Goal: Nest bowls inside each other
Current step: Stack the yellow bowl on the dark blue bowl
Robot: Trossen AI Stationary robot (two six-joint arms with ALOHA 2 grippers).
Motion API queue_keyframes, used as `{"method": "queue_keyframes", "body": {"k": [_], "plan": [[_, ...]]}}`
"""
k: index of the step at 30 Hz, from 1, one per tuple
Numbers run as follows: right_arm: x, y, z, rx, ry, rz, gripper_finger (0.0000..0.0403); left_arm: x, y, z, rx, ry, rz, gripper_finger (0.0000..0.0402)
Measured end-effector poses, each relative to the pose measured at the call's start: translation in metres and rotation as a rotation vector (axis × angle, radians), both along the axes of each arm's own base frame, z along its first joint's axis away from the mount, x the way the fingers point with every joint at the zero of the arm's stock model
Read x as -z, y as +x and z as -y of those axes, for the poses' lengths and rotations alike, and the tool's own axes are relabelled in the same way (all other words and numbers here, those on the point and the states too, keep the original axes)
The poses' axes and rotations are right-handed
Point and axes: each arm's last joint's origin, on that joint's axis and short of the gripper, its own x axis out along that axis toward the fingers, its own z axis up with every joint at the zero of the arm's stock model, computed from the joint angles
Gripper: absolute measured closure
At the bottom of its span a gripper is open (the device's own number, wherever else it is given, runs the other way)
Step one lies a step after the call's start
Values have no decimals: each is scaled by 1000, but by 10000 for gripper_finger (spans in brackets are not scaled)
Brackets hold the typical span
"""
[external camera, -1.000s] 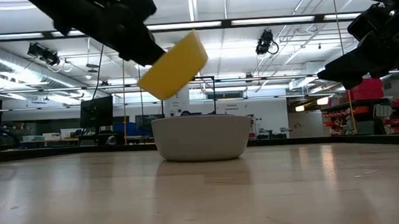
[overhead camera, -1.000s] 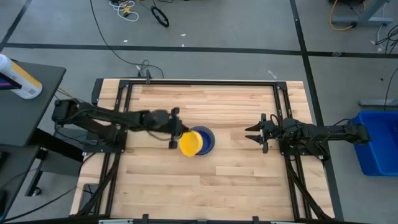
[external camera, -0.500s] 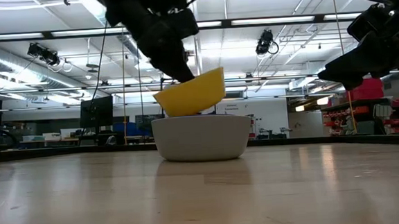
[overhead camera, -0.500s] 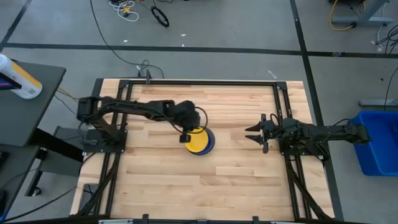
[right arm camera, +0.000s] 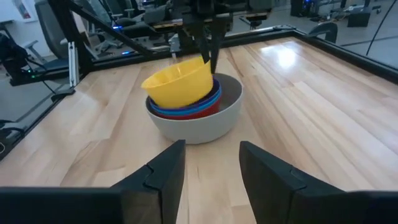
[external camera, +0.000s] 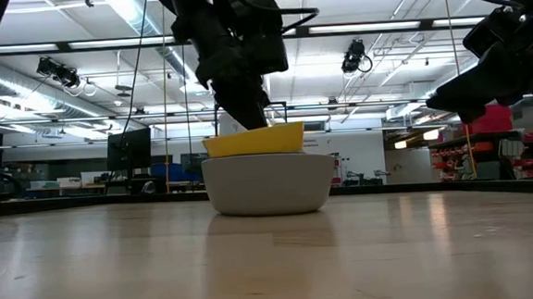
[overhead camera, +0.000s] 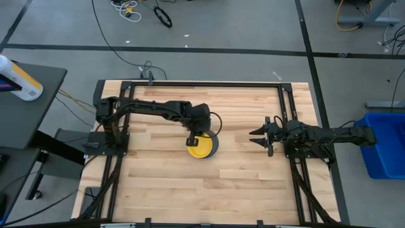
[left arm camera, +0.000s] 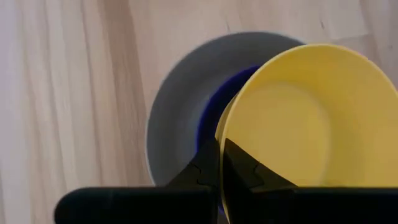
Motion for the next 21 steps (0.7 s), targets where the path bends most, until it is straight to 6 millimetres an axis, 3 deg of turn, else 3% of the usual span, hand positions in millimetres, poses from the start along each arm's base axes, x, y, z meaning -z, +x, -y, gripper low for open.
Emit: {"method": "queue_keyframes", "body": {"k": [15,21], "plan": [[4,2,0,15,63,-37,236,15,8,-3,27,-23,-68,396],[4,2,0,16,67,-42,240,12,7,-1,40,-22,-63,333]]}}
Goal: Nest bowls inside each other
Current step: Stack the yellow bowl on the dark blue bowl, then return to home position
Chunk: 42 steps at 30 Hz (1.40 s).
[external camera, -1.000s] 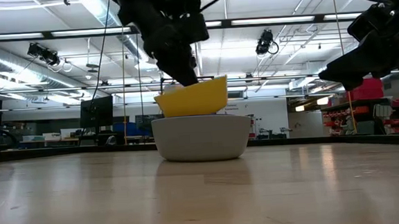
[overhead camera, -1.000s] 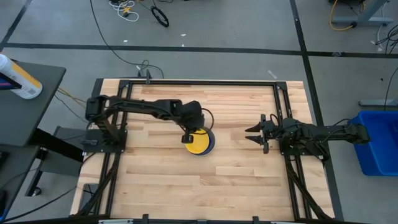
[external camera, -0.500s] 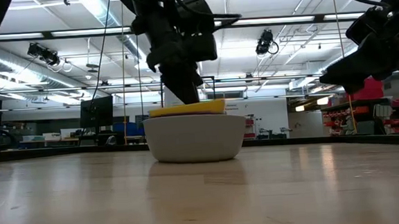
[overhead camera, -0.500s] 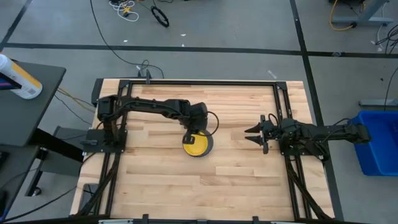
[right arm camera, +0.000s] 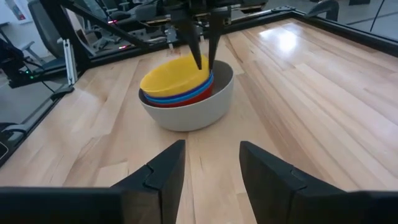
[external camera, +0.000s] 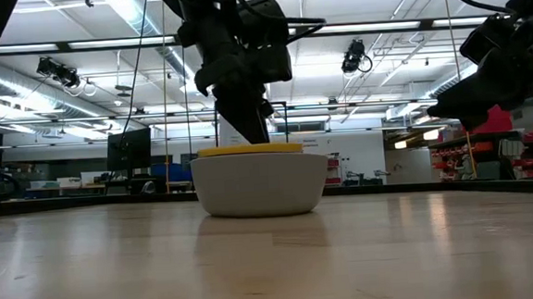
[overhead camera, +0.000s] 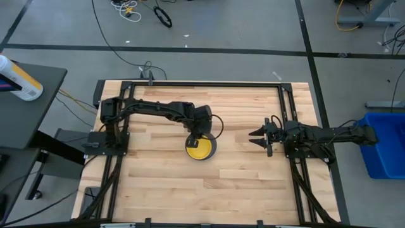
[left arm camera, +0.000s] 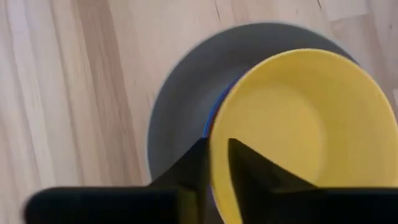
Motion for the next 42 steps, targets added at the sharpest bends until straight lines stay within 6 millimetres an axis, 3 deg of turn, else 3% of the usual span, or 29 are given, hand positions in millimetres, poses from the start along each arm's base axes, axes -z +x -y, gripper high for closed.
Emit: {"method": "queue_keyframes", "body": {"k": [13,18,21,27,31,36,42], "plan": [[0,0,0,-1,-6,0,238,-7,-1,-2,-8,73,1,133],[0,0,0,-8,-30,0,241,-51,-8,-3,10,121,117,95],[0,0,0,-1,-50,1,242,-83,-25,-2,-29,196,183,91],[0,0,1,-1,-116,0,237,-152,-78,2,-148,142,369,94],[-1,0,2,20,-133,5,235,-177,-127,16,-103,95,430,94],[-3,1,2,32,-89,30,239,-171,-181,34,-47,-45,560,95],[-7,2,1,10,-93,71,238,-110,-224,52,87,-290,734,95]]}}
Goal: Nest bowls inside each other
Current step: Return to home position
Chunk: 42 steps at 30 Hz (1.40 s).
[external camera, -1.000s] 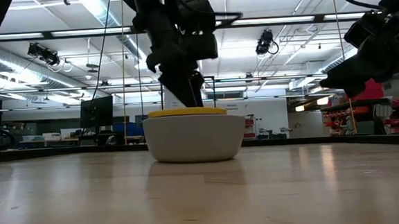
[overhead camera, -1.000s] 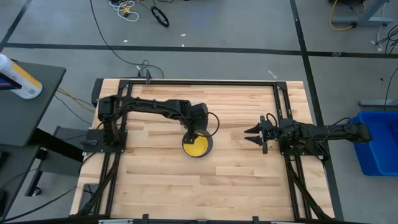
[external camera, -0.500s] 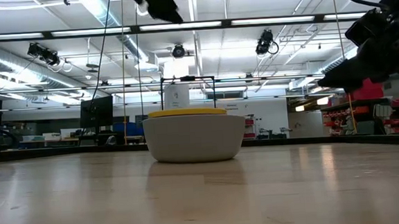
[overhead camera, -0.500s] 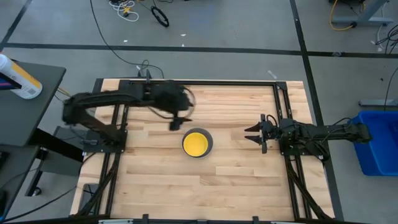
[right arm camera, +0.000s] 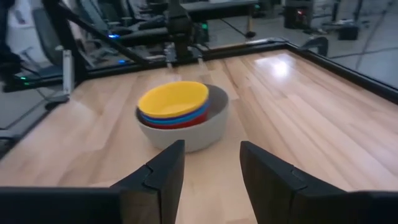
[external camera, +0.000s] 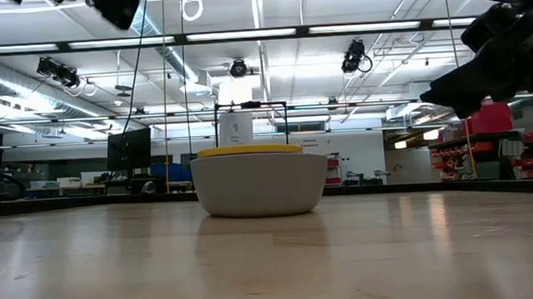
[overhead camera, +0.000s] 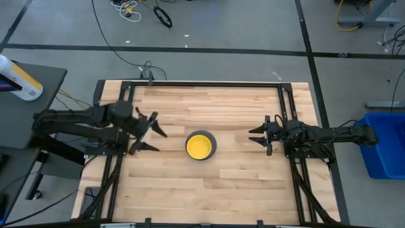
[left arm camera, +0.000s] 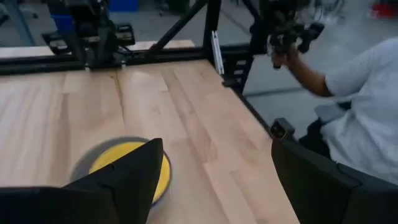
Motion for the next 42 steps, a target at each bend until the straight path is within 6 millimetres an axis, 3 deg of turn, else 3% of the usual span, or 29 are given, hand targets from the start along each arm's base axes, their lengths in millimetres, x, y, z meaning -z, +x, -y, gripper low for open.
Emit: {"method": "queue_keyframes", "body": {"k": [4,11,19,23,28,37,42], "plan": [[-2,0,-1,-51,6,23,235,36,-21,6,-7,-58,69,95],[-6,1,-3,-112,15,65,240,76,-51,15,67,-92,253,95],[-8,1,-3,-116,16,87,240,119,-66,13,23,-155,267,95],[-9,1,-3,-115,25,89,237,128,-70,12,-2,-160,322,95],[-9,1,-3,-115,40,93,235,137,-66,8,-164,-162,375,95],[-13,0,-4,-136,30,132,240,141,-65,2,-358,-134,356,95],[-15,-3,-4,-146,9,157,236,143,-65,2,-352,-137,340,95]]}}
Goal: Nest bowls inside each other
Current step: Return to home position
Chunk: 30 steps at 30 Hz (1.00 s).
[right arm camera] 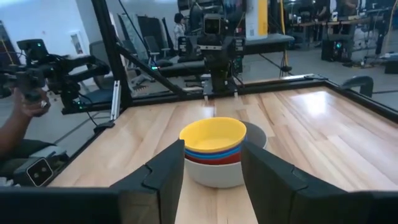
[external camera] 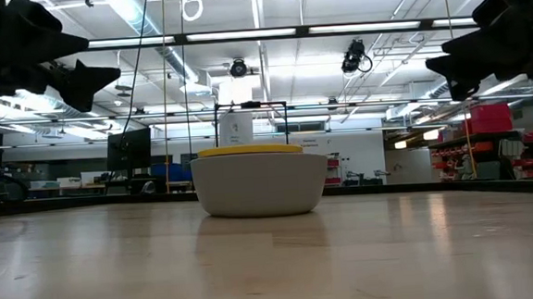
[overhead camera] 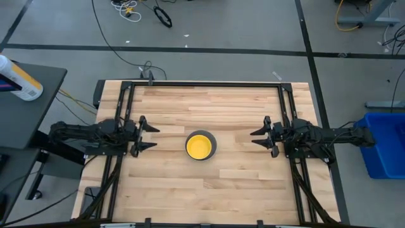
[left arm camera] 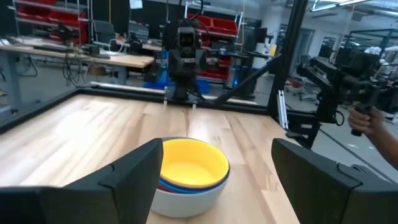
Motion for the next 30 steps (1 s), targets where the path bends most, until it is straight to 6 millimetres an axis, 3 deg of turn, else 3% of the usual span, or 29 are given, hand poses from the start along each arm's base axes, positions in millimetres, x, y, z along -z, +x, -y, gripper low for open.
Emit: {"method": "queue_keyframes", "body": {"k": [11,16,22,30], "plan": [[-9,-18,-3,-98,-39,-19,242,1,0,0,11,-21,-12,95],[-5,-20,2,76,-27,-112,241,2,0,1,28,-32,-21,95],[-2,-13,3,131,-109,46,236,2,0,1,30,-35,-23,95],[-2,-13,2,127,-180,60,238,2,0,1,30,-17,-24,95]]}}
